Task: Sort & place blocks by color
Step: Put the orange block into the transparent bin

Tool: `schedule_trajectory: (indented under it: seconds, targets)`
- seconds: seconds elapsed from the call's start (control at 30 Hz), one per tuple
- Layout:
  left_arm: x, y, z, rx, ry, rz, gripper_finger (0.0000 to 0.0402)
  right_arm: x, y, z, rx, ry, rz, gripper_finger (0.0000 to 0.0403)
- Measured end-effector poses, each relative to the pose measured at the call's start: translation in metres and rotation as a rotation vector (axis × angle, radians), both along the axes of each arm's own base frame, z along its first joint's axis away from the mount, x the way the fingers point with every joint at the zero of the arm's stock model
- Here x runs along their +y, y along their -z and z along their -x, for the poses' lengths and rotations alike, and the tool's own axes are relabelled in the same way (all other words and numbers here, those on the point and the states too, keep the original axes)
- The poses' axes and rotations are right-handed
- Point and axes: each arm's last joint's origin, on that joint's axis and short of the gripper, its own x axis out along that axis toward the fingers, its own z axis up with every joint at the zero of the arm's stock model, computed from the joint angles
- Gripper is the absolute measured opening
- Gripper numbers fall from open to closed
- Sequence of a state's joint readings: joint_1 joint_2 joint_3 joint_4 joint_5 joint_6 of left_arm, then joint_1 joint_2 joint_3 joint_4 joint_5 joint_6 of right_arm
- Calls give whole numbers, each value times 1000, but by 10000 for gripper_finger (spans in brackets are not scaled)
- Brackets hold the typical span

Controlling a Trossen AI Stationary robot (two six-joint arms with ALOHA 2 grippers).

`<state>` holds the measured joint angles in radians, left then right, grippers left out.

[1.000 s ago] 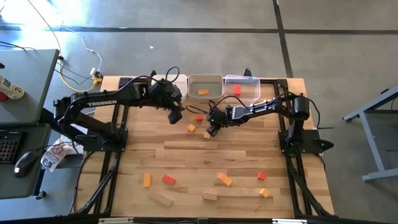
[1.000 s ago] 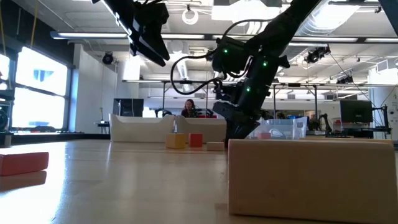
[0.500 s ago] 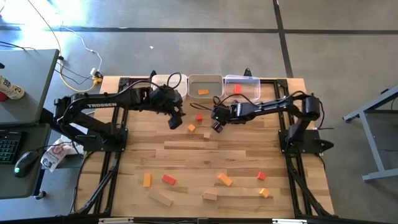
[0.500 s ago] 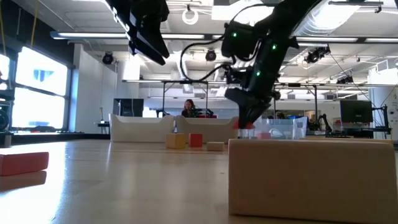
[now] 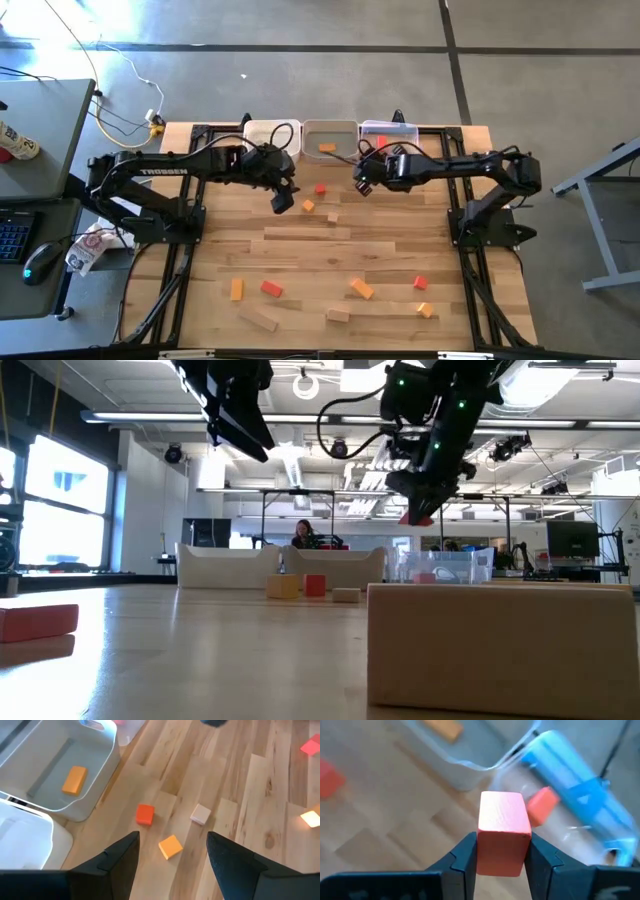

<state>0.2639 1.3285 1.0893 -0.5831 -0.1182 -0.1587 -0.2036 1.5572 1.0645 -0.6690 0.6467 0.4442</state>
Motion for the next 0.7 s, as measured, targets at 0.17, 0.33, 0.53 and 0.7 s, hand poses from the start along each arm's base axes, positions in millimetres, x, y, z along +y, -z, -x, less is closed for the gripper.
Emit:
schedule_trajectory:
  seconds: [0.17, 0.33, 0.53, 0.7]
  targets:
    - [-2, 14, 2, 16, -26, 32, 216, -12, -10, 10, 7, 70, 86, 101]
    - [-2, 30, 2, -7, -55, 53, 216, -29, -12, 17, 42, 133, 132, 101]
    - [-3, 44, 4, -22, -71, 66, 216, -48, -12, 26, 71, 182, 134, 101]
    - [-3, 48, 4, -36, -93, 72, 216, -65, -11, 33, 63, 214, 93, 101]
